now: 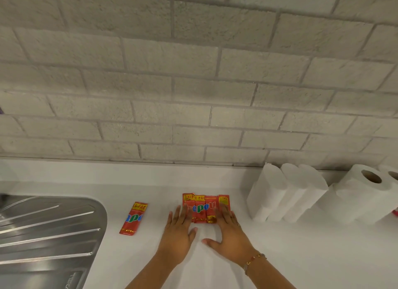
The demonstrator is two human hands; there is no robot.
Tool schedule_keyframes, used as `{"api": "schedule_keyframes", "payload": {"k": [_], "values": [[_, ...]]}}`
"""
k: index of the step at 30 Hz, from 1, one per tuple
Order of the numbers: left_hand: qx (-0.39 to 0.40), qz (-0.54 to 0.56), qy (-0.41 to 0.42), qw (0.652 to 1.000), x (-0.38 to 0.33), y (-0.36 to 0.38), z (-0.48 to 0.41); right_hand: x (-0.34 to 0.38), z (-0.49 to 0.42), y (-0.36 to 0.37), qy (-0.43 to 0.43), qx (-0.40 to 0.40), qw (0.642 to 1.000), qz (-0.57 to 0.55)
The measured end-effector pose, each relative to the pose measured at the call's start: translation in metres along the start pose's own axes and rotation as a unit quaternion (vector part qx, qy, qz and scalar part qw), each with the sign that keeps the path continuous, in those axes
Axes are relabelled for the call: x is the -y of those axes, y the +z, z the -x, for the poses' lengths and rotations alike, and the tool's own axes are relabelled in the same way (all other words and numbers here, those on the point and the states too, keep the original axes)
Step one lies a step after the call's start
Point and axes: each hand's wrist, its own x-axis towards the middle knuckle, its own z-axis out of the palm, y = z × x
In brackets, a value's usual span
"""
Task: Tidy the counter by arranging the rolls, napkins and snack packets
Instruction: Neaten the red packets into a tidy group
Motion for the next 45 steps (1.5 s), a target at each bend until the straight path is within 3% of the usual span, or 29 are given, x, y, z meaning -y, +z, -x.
{"api": "schedule_keyframes", "payload": {"k": [2, 4, 8, 12, 20, 29, 45], "values": [[0.008, -0.003, 0.000, 1.000, 0.020, 0.008, -0.001, 0.000, 0.000, -0.001, 0.019, 0.002, 1.000, -0.001], [0.027, 0.026, -0.052, 0.998, 0.044, 0.009, 0.002, 0.001, 0.002, -0.002, 0.022, 0.011, 1.000, 0.000], [-0.058, 0.063, -0.149, 0.985, 0.078, -0.003, 0.021, 0.008, 0.005, -0.001, 0.022, 0.005, 1.000, -0.007], [0.015, 0.069, -0.217, 0.974, 0.090, -0.001, 0.036, 0.015, 0.007, 0.003, 0.028, -0.010, 0.999, -0.035], [-0.033, 0.061, -0.090, 0.994, 0.049, -0.004, 0.021, 0.022, 0.011, 0.001, 0.025, -0.006, 0.999, -0.048], [0.003, -0.007, -0.069, 0.998, 0.020, 0.015, -0.014, 0.011, 0.014, -0.009, 0.026, -0.004, 0.999, -0.037], [0.041, 0.078, -0.096, 0.992, 0.025, 0.010, -0.023, 0.022, 0.000, -0.025, 0.009, -0.006, 1.000, -0.019]]}}
